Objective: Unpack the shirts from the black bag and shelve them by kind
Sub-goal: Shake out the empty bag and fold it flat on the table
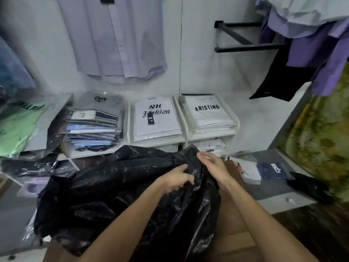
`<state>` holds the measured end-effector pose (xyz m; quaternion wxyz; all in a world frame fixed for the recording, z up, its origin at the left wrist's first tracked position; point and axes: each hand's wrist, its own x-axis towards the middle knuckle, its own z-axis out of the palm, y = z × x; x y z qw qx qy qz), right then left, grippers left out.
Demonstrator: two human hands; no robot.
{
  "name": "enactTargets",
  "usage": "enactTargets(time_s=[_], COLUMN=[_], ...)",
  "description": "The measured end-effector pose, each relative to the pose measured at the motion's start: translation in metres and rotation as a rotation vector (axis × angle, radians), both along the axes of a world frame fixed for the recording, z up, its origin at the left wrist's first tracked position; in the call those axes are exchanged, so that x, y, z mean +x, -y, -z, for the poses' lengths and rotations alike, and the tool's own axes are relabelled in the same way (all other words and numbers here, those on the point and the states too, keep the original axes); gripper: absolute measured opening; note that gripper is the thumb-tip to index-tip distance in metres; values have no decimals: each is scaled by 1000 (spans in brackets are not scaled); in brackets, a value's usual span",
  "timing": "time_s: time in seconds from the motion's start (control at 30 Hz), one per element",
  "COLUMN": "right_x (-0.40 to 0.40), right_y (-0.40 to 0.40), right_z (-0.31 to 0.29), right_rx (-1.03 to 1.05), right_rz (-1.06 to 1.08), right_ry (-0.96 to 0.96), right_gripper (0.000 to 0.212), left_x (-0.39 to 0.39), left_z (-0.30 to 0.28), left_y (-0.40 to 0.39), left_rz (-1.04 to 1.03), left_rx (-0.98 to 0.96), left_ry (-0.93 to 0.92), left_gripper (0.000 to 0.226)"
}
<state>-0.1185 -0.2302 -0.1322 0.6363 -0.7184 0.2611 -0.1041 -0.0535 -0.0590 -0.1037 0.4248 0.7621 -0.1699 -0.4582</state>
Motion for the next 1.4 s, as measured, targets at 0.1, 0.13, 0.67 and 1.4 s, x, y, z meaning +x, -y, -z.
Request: enactTargets(time_s=[0.1,0.13,0.67,1.4], right_x=[-4,-4,35,-6], right_y=[13,18,46,35], right_z=[-34,-35,-13,-54], right_rx=[143,125,-64,7], right_rz=[-139,-189,75,-569], right_ry=[57,31,-40,-41], right_gripper=[57,69,32,61], left_x=[33,44,91,101], left_z=[-34,-47,-92,-296], left_y=[11,13,-64,-118], left_rz=[-260,-289,-3,-117], left_rx=[-237,-272,277,-450], left_ry=[-39,-32,444,87], left_gripper=[68,78,74,50])
